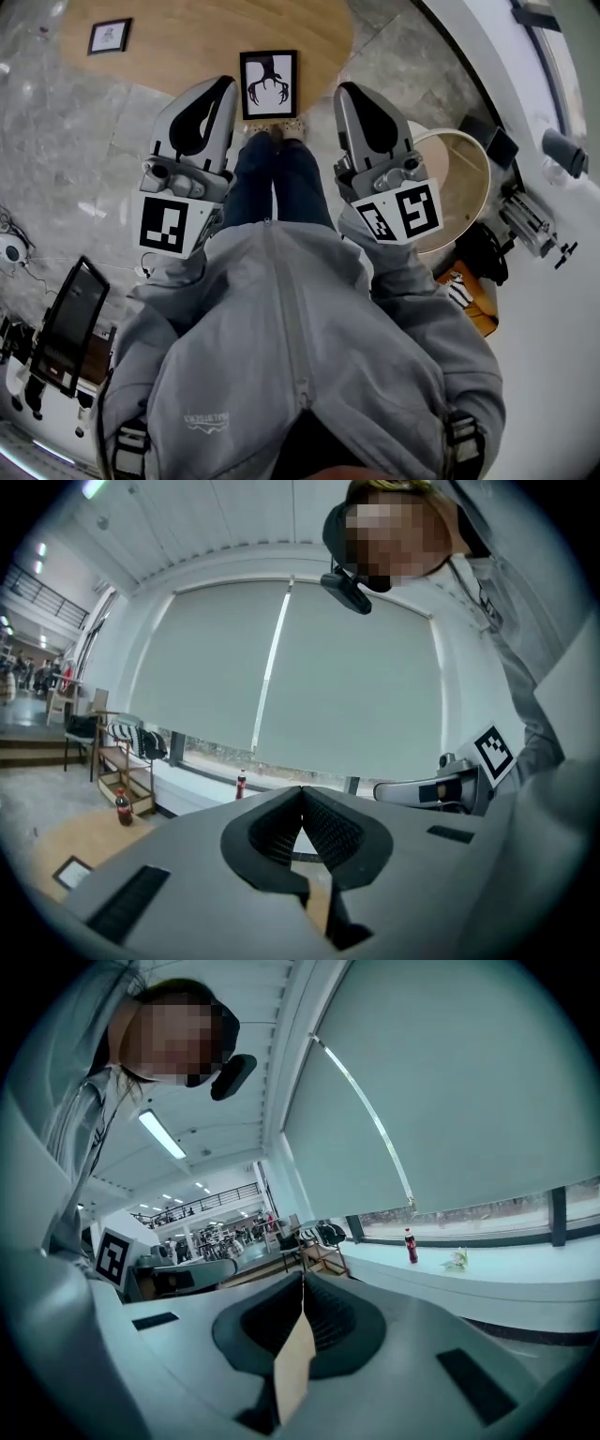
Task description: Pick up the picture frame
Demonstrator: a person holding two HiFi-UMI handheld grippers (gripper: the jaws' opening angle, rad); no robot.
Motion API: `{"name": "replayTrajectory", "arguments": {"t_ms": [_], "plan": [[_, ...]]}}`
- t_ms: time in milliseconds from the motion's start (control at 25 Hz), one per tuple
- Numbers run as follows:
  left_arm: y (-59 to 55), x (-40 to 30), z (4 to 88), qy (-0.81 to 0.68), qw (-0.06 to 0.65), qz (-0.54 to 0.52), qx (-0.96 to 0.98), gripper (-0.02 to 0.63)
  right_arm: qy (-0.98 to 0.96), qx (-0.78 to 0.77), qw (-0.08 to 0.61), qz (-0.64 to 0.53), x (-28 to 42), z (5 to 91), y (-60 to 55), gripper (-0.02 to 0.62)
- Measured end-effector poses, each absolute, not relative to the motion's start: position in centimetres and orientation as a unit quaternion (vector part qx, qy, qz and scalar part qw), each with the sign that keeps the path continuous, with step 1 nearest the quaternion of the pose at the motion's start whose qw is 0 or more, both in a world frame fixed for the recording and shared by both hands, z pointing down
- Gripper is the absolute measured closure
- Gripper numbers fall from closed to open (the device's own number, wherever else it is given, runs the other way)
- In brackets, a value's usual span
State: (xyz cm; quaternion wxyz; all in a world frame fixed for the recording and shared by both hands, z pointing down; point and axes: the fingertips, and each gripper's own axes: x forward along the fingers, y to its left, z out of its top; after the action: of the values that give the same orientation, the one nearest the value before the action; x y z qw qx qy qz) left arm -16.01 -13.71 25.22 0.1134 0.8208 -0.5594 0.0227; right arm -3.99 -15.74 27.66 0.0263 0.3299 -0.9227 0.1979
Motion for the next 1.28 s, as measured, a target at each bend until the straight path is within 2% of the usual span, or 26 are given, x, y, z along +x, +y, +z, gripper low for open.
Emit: {"name": "replayTrajectory", "arguments": {"t_ms": [200, 600, 1000, 1280], "plan": [[-13.9, -15.5, 30.5, -0.553, 0.141, 0.021, 0.821, 0.588, -0.928, 0.312, 0.025, 0.201, -4.4, 32.2, -15.7, 0.563], [-14.6, -15.2, 40.9, -0.544, 0.150, 0.044, 0.824, 0.588, -0.934, 0.283, 0.063, 0.209, -5.0, 42.7, -16.3, 0.563], [-14.0, -15.3, 47.3, -0.540, 0.163, 0.055, 0.824, 0.588, -0.933, 0.274, 0.063, 0.226, -7.3, 48.8, -15.4, 0.563], [-13.8, -15.2, 52.1, -0.535, 0.176, 0.065, 0.824, 0.588, -0.933, 0.270, 0.090, 0.219, -7.5, 54.8, -15.3, 0.563]]}}
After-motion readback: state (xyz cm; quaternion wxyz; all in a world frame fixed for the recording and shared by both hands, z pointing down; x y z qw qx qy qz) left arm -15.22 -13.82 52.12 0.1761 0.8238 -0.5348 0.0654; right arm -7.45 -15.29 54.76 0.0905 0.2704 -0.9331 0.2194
